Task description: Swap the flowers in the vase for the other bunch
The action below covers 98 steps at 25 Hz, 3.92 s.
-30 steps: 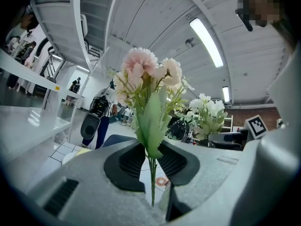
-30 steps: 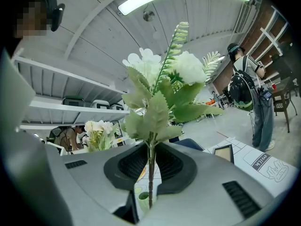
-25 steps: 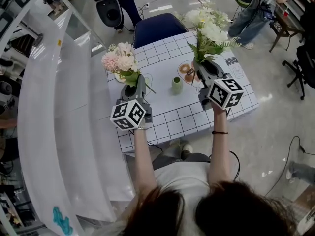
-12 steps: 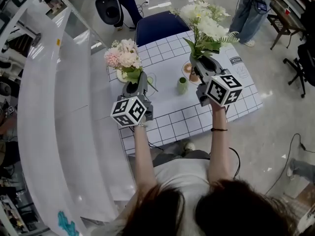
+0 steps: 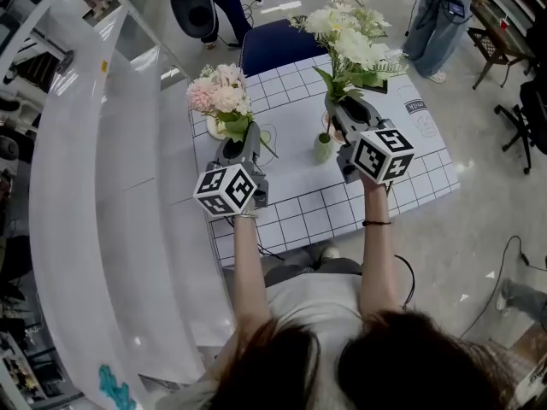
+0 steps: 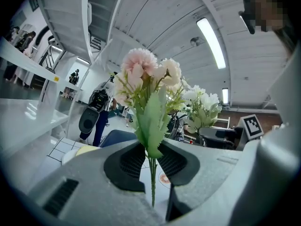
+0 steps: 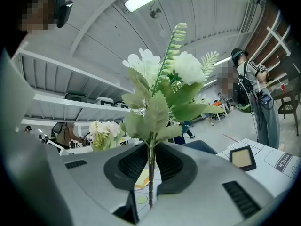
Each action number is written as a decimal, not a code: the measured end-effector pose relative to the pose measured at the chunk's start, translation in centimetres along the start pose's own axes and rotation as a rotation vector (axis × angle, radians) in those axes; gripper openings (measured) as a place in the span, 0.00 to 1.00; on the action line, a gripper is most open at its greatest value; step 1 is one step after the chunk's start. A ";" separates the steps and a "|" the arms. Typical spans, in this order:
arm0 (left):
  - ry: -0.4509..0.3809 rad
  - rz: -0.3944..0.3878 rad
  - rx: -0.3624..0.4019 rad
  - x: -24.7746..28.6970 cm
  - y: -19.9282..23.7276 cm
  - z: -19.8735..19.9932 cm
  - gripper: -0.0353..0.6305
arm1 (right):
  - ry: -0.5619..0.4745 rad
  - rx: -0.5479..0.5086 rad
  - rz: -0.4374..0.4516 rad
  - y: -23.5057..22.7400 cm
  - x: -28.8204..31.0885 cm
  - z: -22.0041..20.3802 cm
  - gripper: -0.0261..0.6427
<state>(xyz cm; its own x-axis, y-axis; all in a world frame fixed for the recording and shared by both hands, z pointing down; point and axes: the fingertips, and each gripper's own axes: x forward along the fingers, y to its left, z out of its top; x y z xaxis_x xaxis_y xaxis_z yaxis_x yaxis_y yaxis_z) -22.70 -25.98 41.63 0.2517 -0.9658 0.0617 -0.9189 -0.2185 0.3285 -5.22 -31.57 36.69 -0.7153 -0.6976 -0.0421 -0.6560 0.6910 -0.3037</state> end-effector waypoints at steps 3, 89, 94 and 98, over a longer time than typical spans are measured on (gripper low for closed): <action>0.000 0.002 -0.001 -0.1 0.1 0.0 0.17 | 0.008 0.000 0.004 0.1 0.1 -0.7 0.11; 0.043 0.008 -0.039 -0.8 -2.2 -3.4 0.17 | 0.325 -0.190 0.015 -0.7 -2.3 -11.8 0.11; 0.037 0.005 -0.051 -1.1 -2.1 -3.4 0.17 | 0.345 -0.198 0.003 -0.8 -2.6 -12.4 0.11; 0.039 0.001 -0.059 -1.3 -2.1 -3.6 0.17 | 0.364 -0.203 -0.001 -0.6 -2.7 -12.8 0.14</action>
<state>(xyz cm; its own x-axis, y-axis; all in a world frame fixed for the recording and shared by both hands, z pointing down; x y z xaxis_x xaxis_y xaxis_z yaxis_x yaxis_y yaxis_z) -20.04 -23.81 44.23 0.2635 -0.9596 0.0986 -0.9000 -0.2077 0.3832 -5.97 -27.73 49.17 -0.7292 -0.6110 0.3083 -0.6649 0.7390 -0.1082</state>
